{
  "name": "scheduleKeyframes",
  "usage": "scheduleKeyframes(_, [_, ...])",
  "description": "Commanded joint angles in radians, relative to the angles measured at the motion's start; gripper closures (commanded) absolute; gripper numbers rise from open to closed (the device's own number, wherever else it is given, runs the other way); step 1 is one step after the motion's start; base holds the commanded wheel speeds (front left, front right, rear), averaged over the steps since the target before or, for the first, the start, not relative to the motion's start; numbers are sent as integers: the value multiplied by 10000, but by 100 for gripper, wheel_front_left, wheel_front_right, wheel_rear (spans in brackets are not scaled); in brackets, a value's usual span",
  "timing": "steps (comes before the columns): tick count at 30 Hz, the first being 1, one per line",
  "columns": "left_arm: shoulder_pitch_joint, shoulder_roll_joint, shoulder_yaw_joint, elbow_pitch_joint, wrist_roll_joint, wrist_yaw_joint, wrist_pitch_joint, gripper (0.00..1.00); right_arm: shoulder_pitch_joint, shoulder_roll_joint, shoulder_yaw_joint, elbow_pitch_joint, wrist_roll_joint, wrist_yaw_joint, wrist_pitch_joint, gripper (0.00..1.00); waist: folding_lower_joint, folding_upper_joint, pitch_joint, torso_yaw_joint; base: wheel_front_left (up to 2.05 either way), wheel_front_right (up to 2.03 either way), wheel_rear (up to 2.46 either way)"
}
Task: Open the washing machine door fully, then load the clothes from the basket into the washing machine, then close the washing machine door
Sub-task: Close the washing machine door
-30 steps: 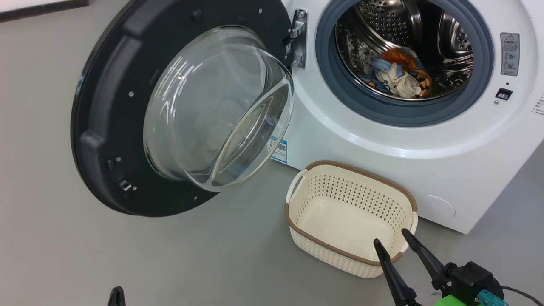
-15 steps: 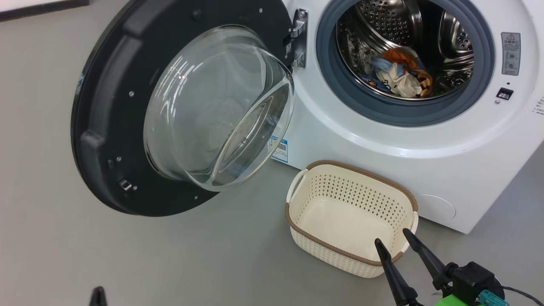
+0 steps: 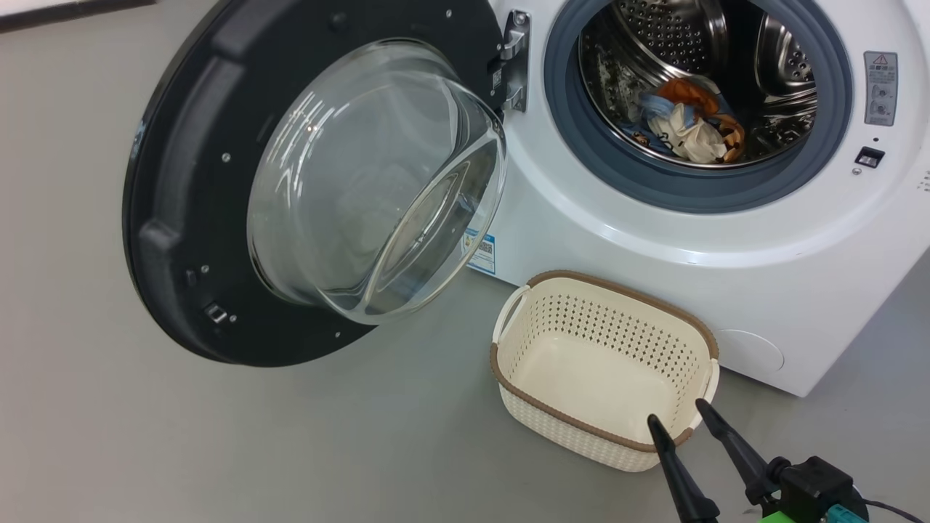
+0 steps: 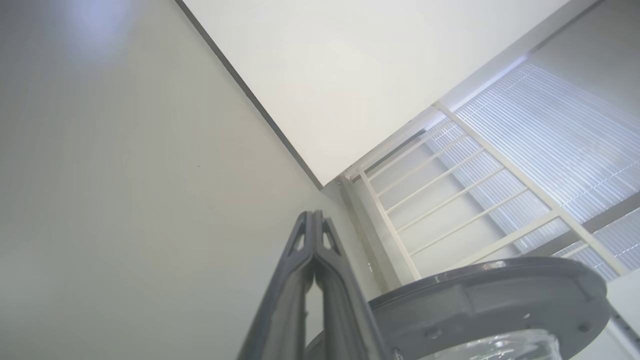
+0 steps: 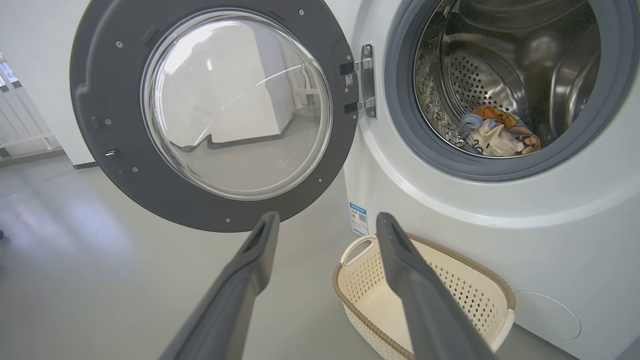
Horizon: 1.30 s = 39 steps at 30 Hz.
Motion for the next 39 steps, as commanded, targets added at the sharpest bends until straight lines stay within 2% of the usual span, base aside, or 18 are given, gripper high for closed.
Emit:
scheduleKeyframes(1, [-830, 150, 658, -268, -694, -61, 28, 100, -69, -62, 109, -293, -46, 16, -49, 0, 0, 0, 44, 27, 0, 0, 0])
scheduleKeyframes(4, [-1771, 362, 1398, -73, -1900, 137, 417, 100, -11, -95, 63, -363, -89, 16, -49, 0, 0, 0, 221, 52, 0, 0, 0])
scheduleKeyframes(11, [-3985, 1971, 2261, 1667, -3361, 774, 1671, 100, 58, -250, -123, -479, -148, 16, -49, 0, 0, 0, 653, 41, 0, 0, 0])
scheduleKeyframes(13, [-4590, 2477, 2374, 2356, -3473, 883, 1801, 100, -11, -345, -119, -518, -155, 16, -49, 0, 0, 0, 809, -18, 0, 0, 0])
scheduleKeyframes(16, [-5601, 2830, 2491, 3327, -3997, 943, 2143, 100, -93, -444, -137, -535, -144, 16, -49, 0, 0, 0, 985, -89, 0, 0, 0])
scheduleKeyframes(20, [-6758, 2992, 2626, 4403, -4633, 994, 2461, 100, -192, -527, -116, -547, -145, 16, -49, 0, 0, 0, 1238, -169, 0, 0, 0])
scheduleKeyframes(25, [-7651, 2939, 2746, 5215, -5302, 754, 2880, 100, -316, -655, -70, -560, -148, 16, -49, 0, 0, 0, 1602, -277, 0, 0, 0])
scheduleKeyframes(31, [-7844, 2914, 2708, 5613, -5488, 498, 3152, 100, -498, -904, -49, -551, -140, 16, -49, 0, 0, 0, 1949, -504, 0, 0, 0])
scheduleKeyframes(39, [-7850, 3040, 2406, 6062, -5893, 41, 4450, 100, -599, -1152, -84, -532, -107, 16, -49, 0, 0, 0, 2110, -953, 0, 0, 0])
